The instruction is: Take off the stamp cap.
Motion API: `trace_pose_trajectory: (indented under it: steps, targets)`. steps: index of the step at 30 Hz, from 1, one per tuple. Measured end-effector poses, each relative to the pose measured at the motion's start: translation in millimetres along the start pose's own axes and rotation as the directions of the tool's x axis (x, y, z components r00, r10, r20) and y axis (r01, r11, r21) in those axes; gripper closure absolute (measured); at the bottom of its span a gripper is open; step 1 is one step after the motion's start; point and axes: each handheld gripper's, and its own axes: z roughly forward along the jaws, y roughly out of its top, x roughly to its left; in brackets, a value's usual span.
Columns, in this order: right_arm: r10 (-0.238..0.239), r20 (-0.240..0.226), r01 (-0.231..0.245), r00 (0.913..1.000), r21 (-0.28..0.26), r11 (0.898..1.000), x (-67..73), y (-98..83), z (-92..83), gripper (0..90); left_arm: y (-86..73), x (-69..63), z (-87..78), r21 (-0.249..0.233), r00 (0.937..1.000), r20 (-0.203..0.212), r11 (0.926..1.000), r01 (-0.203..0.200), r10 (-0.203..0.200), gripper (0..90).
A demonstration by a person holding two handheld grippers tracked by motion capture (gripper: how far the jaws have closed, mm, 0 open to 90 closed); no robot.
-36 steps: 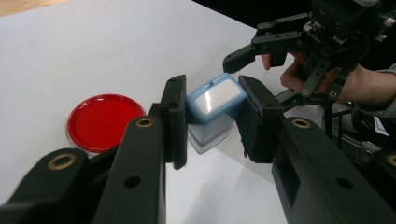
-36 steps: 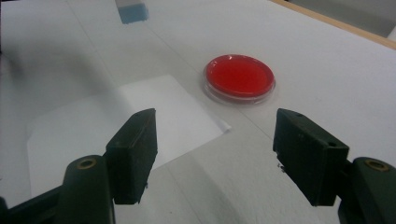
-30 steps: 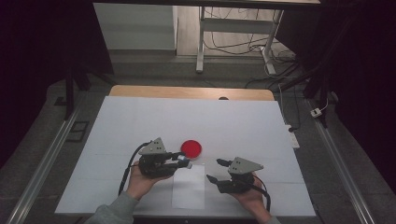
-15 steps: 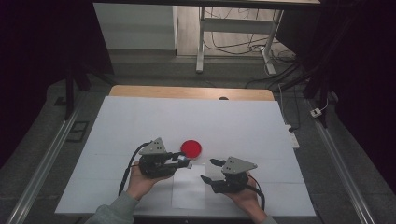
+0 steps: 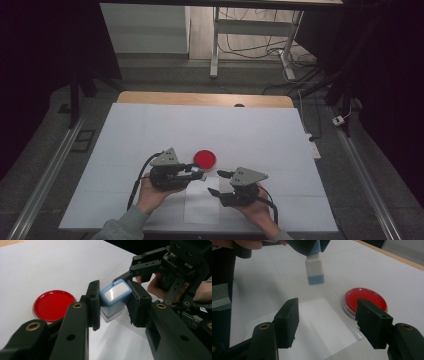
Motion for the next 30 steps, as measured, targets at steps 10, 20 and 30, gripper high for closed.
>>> trace_pose_trajectory:
  steps: [10, 20, 30]
  targets:
    - [-0.008, -0.023, 0.008, 0.9997, 0.009, 1.0, 3.9, 7.2, 11.2, 41.7, -0.1, -0.9, 1.5, 0.003, 1.0, 0.003, 1.0, -0.001, 0.001, 65.0]
    - [-0.018, -0.045, 0.019, 0.9988, 0.022, 1.0, 6.0, 11.9, 19.0, 50.2, -0.2, -2.2, 3.3, 0.007, 1.0, 0.009, 1.0, -0.005, 0.005, 65.0]
    - [-0.015, -0.059, 0.017, 0.9981, 0.034, 0.999, 6.1, 15.1, 24.1, 56.7, -0.5, -3.0, 4.5, 0.009, 0.9999, 0.012, 0.9999, -0.005, 0.005, 65.0]
